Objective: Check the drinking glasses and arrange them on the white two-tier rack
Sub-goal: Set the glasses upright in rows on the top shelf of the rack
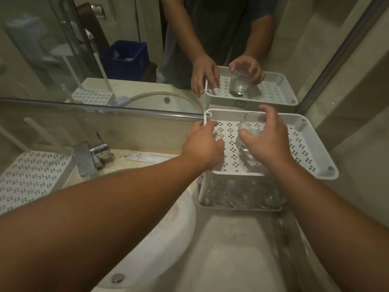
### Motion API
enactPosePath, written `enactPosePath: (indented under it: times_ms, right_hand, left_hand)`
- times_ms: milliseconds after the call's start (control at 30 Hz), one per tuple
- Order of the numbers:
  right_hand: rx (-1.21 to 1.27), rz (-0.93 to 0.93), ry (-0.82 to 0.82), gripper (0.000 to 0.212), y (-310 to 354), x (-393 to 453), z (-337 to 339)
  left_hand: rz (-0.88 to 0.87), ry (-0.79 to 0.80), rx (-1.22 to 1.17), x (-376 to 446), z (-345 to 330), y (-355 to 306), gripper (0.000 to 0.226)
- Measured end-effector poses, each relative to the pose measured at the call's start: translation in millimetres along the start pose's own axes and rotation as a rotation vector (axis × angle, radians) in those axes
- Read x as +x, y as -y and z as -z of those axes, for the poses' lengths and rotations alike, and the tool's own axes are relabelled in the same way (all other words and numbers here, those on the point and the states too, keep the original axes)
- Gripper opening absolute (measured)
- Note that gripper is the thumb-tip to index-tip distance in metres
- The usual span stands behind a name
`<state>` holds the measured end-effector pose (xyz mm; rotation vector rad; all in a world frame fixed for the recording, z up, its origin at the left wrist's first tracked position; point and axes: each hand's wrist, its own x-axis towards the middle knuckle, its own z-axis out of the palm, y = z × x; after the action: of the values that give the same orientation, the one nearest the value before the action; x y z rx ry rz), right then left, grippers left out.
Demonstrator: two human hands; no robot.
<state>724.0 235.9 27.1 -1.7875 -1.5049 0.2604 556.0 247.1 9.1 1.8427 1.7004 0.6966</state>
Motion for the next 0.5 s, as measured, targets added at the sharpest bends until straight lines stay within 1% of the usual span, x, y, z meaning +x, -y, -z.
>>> enactPosePath:
  times_ms: [167,267,333,433,500]
  right_hand:
    - [0.004,-0.028,0.042,0.076,7.0,-5.8,11.8]
    - [-0.012,-0.016,0.011,0.076,15.1,-17.0,21.0]
    - [-0.045,0.043,-0.042,0.072,21.5,-29.2,26.9]
    - [-0.096,0.204,-0.153,0.061,30.9,-52.6,33.8]
    - [-0.117,0.279,-0.207,0.055,36.7,-68.6,36.2]
  left_hand:
    - [0.010,-0.043,-0.055,-4.6,9.6,0.9,0.054]
    - [-0.027,-0.081,-0.112,-16.0,17.7,2.6,0.054]
    - [-0.076,-0.090,-0.151,-28.1,23.2,4.7,0.054]
    - [-0.134,-0.082,-0.221,-48.5,30.0,10.4,0.054]
    - [-0.161,-0.109,-0.217,-62.4,32.7,16.7,0.055]
